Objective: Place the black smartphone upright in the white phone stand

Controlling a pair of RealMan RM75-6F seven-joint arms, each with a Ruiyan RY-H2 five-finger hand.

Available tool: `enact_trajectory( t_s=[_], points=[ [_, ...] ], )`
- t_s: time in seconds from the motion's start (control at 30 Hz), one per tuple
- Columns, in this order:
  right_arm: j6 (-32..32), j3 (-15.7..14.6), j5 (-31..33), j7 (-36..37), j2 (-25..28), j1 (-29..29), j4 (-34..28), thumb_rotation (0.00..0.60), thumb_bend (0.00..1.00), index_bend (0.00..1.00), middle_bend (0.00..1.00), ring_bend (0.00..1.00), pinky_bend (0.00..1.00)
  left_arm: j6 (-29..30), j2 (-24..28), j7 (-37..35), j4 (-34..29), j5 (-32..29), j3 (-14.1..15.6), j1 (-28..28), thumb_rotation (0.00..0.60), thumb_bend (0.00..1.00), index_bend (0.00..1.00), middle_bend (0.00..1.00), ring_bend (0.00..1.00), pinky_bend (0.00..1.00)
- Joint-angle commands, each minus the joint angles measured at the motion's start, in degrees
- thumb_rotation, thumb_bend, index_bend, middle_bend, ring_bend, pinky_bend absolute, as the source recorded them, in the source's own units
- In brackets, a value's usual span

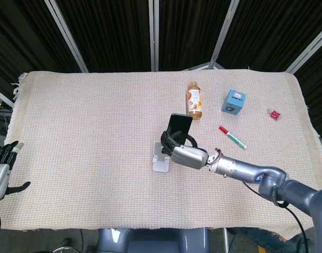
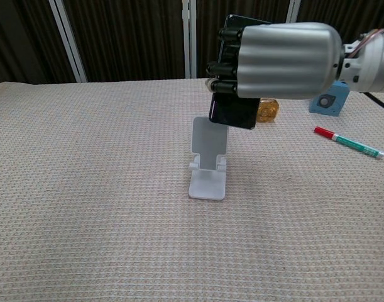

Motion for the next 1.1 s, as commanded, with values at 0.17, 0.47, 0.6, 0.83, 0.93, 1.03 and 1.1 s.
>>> enact_trajectory(
  t_s=[0.17,0.47,0.6,0.83,0.93,1.03,1.1],
  points=[
    [-11.9,2.6,3.6,-12.2,-3.4,1.7,-5.6,0.600,0.21,0.56,0.59,0.57,0.35,-0.9,0.1,-0.9,0.9,-1.3,-0.4,-0.3,0.600,0.00,0.00,0.00,0.00,0.00],
    [-15.3,3.5,5.4,-17.2,-4.6,1.4,-8.5,0.600,0.21,0.55,0.59,0.57,0.35,-1.8,0.4,-1.7,1.0,-2.7,-0.9,-0.6,0.600,0.00,0.00,0.00,0.00,0.00],
    [-16.2,4.0,6.4,-19.0,-5.1,0.9,-9.2,0.600,0.21,0.55,0.59,0.57,0.35,-2.1,0.4,-1.6,1.0,-2.9,-0.9,-0.7,0.600,0.00,0.00,0.00,0.00,0.00],
    [-17.8,4.7,8.0,-20.7,-7.4,0.7,-8.1,0.600,0.21,0.55,0.58,0.57,0.35,-2.0,0.2,-0.9,0.8,-3.0,-0.8,-0.8,0.600,0.00,0.00,0.00,0.00,0.00],
    [-18.1,4.6,8.3,-21.2,-8.3,0.7,-7.5,0.600,0.21,0.55,0.58,0.57,0.35,-2.2,0.1,-0.6,0.9,-3.3,-0.8,-0.9,0.600,0.00,0.00,0.00,0.00,0.00],
    [-18.1,4.1,8.0,-21.2,-8.8,0.7,-7.0,0.600,0.21,0.55,0.58,0.57,0.35,-2.6,0.0,-0.4,1.0,-3.5,-0.9,-1.0,0.600,0.00,0.00,0.00,0.00,0.00],
    [-17.8,3.8,7.7,-20.8,-9.1,0.7,-6.4,0.600,0.21,0.55,0.58,0.57,0.35,-2.6,0.0,-0.4,1.2,-3.6,-0.9,-1.1,0.600,0.00,0.00,0.00,0.00,0.00]
  ],
)
